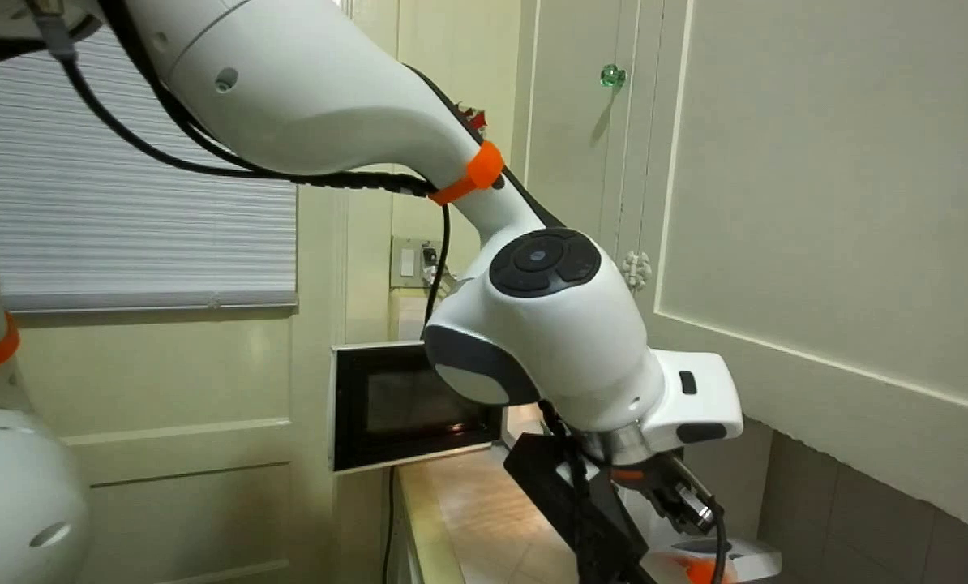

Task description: Move the white and blue object to the right

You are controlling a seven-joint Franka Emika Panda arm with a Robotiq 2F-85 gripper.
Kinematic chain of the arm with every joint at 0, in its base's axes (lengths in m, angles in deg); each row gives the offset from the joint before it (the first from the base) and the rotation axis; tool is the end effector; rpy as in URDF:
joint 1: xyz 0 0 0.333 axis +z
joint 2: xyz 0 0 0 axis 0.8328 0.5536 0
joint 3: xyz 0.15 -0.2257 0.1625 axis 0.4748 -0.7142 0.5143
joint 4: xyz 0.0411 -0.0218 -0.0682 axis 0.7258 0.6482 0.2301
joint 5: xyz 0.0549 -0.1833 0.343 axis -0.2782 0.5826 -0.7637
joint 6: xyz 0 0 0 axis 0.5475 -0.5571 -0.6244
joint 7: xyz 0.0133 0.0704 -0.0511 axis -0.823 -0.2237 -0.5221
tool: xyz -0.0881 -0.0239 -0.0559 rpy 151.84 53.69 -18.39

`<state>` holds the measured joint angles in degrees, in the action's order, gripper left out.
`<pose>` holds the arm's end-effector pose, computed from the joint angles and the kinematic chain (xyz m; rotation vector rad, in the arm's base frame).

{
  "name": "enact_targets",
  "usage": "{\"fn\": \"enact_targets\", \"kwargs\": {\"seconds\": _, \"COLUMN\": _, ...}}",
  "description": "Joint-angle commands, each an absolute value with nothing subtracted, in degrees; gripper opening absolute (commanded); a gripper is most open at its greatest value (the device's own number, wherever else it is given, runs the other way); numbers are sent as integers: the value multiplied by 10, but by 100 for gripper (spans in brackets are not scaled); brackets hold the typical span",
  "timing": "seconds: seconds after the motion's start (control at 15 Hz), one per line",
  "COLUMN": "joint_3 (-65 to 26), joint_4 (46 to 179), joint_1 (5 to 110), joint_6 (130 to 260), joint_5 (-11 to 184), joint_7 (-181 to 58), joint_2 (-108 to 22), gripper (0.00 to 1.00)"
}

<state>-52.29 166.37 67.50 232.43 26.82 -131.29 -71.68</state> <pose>0.3890 -0.2544 0.3710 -2.8790 0.4298 -1.1076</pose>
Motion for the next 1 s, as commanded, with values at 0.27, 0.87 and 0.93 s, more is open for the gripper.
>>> {"fn": "enact_targets", "kwargs": {"seconds": 0.27, "joint_3": -617, "joint_4": 1604, "joint_1": 783, "joint_6": 2347, "joint_5": 32, "joint_7": -1513, "joint_2": -667, "gripper": 0}}
{"fn": "enact_targets", "kwargs": {"seconds": 0.87, "joint_3": -636, "joint_4": 1529, "joint_1": 771, "joint_6": 2260, "joint_5": -248, "joint_7": -1754, "joint_2": -500, "gripper": 0}}
{"fn": "enact_targets", "kwargs": {"seconds": 0.93, "joint_3": -635, "joint_4": 1525, "joint_1": 768, "joint_6": 2243, "joint_5": -274, "joint_7": -1775, "joint_2": -479, "gripper": 0}}
